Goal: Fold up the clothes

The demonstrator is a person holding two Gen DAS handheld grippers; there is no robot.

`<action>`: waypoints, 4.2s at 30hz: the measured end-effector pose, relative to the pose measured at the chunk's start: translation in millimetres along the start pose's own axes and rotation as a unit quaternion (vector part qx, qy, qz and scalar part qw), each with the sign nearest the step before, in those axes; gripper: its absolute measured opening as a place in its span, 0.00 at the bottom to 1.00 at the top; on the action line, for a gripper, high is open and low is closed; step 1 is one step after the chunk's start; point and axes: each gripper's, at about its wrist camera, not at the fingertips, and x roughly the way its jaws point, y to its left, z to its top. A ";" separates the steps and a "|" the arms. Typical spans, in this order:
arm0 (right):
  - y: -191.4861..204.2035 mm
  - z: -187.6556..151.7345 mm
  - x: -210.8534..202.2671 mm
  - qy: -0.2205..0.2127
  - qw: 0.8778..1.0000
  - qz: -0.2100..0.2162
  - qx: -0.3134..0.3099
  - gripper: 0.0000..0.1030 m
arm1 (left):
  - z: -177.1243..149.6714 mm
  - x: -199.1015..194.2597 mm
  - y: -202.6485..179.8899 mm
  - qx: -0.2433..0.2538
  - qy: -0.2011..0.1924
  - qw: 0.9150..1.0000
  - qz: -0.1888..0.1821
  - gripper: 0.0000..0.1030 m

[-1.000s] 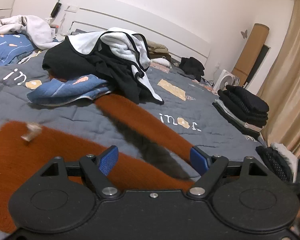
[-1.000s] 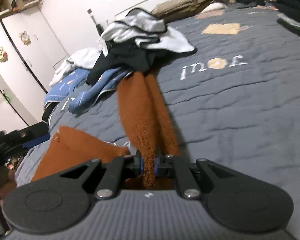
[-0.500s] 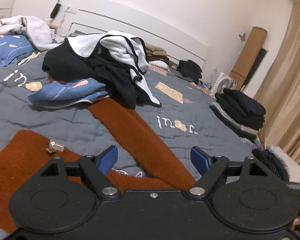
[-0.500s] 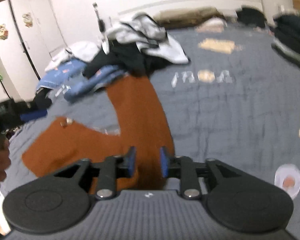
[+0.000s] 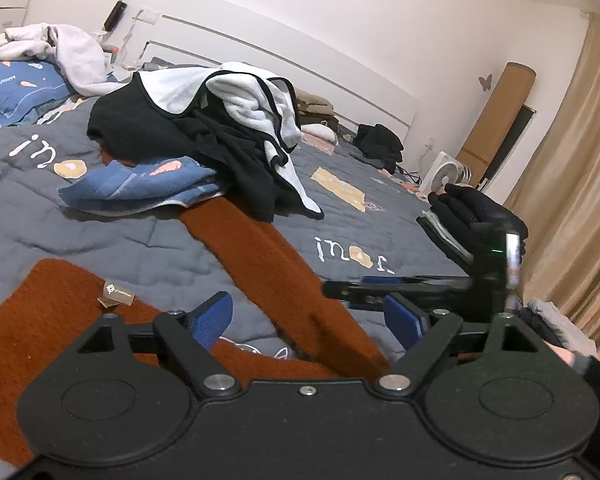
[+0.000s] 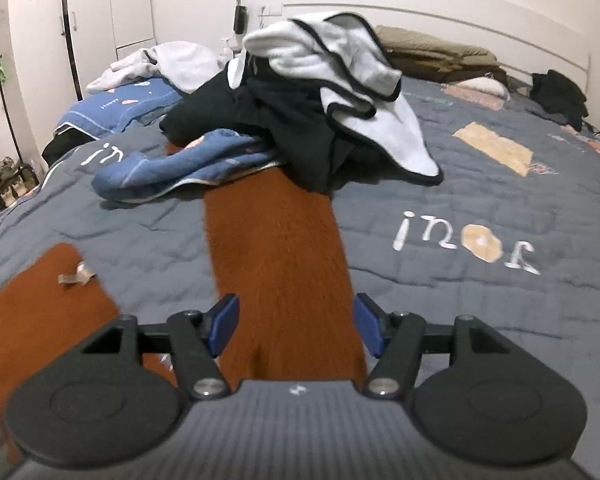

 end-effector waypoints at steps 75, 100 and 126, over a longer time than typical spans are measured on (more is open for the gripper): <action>-71.5 -59.0 -189.6 -0.058 0.974 0.109 0.188 0.01 | 9.6 -7.7 3.4 -0.012 -0.011 1.000 0.015 0.81; 69.4 41.8 26.1 -0.076 0.990 0.079 -0.091 0.72 | 40.2 -45.4 63.5 -0.087 -0.073 0.992 0.060 0.81; 86.9 50.4 127.9 -0.034 0.995 0.015 -0.089 0.04 | 41.2 -45.0 69.7 -0.086 -0.070 0.991 0.070 0.81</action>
